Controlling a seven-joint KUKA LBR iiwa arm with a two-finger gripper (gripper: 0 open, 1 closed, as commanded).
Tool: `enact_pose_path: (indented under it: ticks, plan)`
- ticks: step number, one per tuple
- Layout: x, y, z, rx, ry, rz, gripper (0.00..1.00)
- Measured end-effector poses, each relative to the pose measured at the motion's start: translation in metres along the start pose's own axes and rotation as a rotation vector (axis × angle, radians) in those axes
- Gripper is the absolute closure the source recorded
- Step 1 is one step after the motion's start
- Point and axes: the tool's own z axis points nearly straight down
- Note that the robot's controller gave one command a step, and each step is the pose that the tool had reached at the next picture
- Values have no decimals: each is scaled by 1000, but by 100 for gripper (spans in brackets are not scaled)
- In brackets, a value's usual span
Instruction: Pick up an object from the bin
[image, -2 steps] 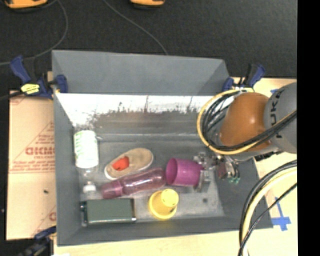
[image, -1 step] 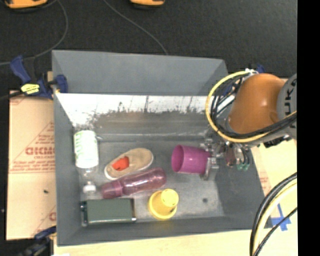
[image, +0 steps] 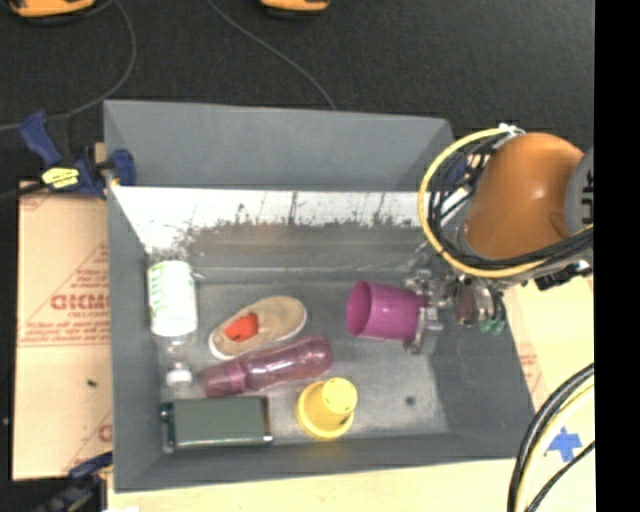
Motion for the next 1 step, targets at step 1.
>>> enact_pose_path:
  ticks: [1]
  plan:
    - [-2, 2, -59, 3, -13, -7, 0]
